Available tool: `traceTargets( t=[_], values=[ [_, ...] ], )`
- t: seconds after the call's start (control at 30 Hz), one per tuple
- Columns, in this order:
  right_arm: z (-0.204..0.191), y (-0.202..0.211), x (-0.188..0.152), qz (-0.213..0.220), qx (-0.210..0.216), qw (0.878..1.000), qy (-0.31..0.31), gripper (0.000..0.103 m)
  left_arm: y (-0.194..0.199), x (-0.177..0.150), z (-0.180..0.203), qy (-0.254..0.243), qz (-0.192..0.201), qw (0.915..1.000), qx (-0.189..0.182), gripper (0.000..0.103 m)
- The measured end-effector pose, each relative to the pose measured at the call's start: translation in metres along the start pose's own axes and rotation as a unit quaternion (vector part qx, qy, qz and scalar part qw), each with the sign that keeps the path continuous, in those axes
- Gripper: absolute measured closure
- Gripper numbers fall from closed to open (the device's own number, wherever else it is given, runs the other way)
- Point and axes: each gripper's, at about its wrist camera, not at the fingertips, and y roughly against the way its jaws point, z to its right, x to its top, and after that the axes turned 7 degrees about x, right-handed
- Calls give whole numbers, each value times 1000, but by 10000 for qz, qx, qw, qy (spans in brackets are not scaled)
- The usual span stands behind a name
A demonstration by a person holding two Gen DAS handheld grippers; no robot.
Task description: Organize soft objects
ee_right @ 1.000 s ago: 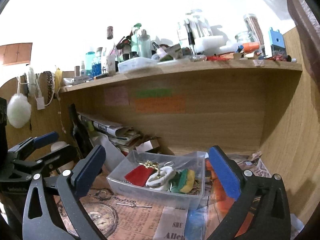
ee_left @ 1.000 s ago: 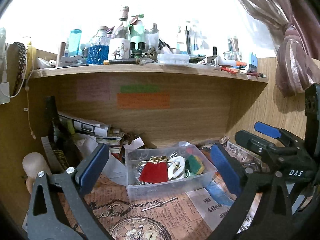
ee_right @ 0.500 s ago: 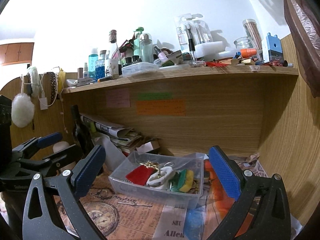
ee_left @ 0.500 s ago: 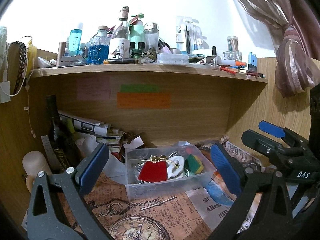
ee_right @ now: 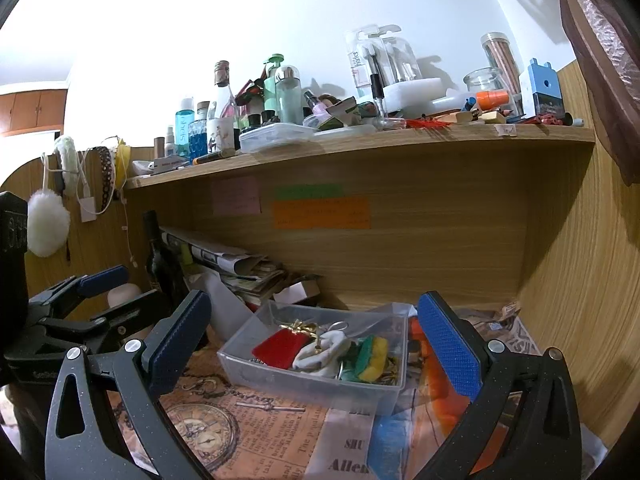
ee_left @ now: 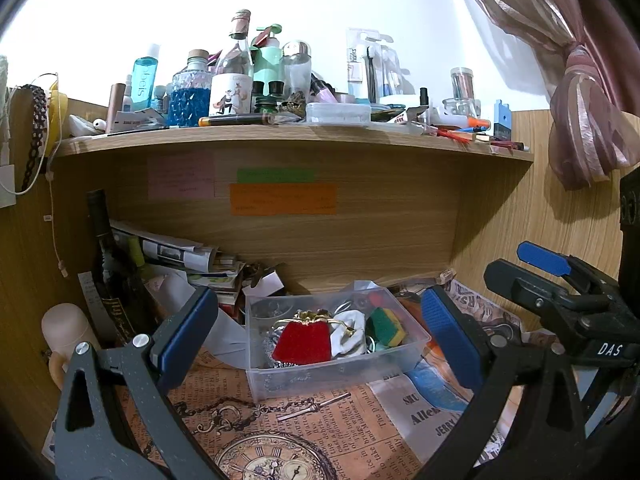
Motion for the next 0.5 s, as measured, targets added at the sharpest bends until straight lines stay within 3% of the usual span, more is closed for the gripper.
traceTargets(
  t=[0.5],
  values=[
    [2,2,-1,21,10,10000,-18,0,0,0,1,-1,-4,10000,-35,0]
  ],
)
